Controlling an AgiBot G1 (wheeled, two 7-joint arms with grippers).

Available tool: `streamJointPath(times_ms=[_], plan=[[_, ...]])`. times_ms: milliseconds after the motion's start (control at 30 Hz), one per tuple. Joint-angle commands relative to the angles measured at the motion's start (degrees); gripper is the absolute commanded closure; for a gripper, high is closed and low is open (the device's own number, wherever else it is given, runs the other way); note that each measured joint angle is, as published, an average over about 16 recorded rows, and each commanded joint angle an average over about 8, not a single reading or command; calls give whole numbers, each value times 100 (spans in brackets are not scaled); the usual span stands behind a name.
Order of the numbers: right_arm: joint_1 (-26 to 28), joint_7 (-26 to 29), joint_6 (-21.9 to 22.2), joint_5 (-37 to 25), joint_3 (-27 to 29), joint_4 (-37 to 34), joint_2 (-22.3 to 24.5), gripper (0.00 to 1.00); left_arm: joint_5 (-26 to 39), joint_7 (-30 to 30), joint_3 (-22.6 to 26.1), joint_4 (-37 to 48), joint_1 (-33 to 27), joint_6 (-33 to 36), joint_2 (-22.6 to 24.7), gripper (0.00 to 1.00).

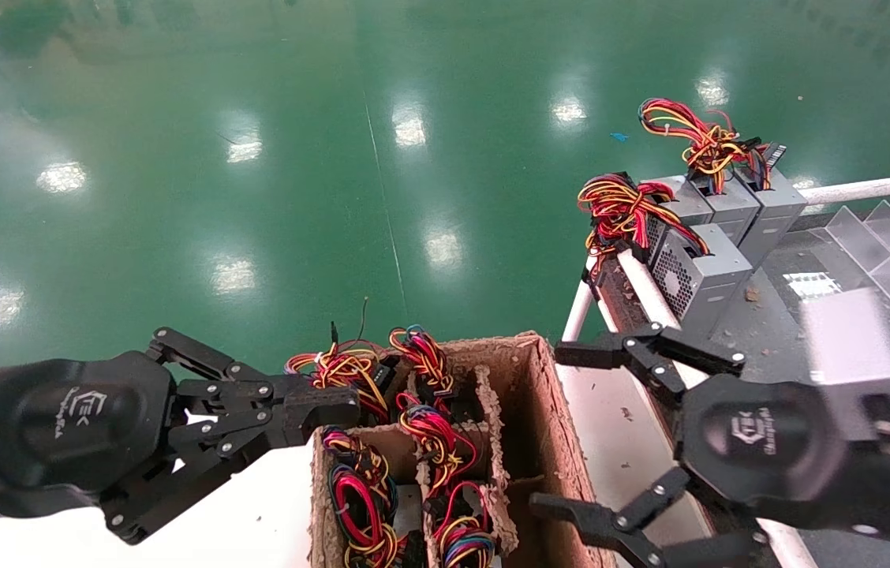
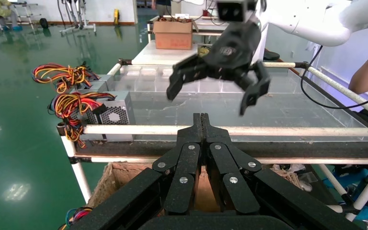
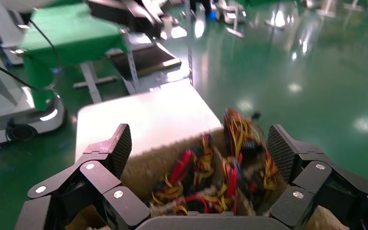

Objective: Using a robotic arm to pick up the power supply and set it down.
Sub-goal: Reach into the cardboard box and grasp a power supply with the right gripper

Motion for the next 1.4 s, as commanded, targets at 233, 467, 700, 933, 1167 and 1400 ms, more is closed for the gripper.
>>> streamJointPath(times_ms=[233, 467, 700, 933, 1167, 1400], plan=[[144, 471, 386, -833, -445, 28, -213, 0, -1, 1, 1, 0, -1, 0, 0, 0], [380, 866, 444, -1673, -987, -56, -590, 43, -1, 1, 2, 0, -1, -1, -1, 0], [442, 971, 597, -2354, -1343, -15, -886, 100, -2, 2, 3, 0, -1, -1, -1, 0], [419, 815, 787, -2637, -1438, 160, -1059, 100, -3, 2, 5, 0, -1, -1, -2, 0], [420, 498, 860, -2834, -1500, 261, -1179, 100, -4, 3, 6, 0, -2, -2, -2, 0], [430, 312, 889, -3007, -1588, 280, -1312, 100, -4, 3, 7, 0, -2, -2, -2, 0]])
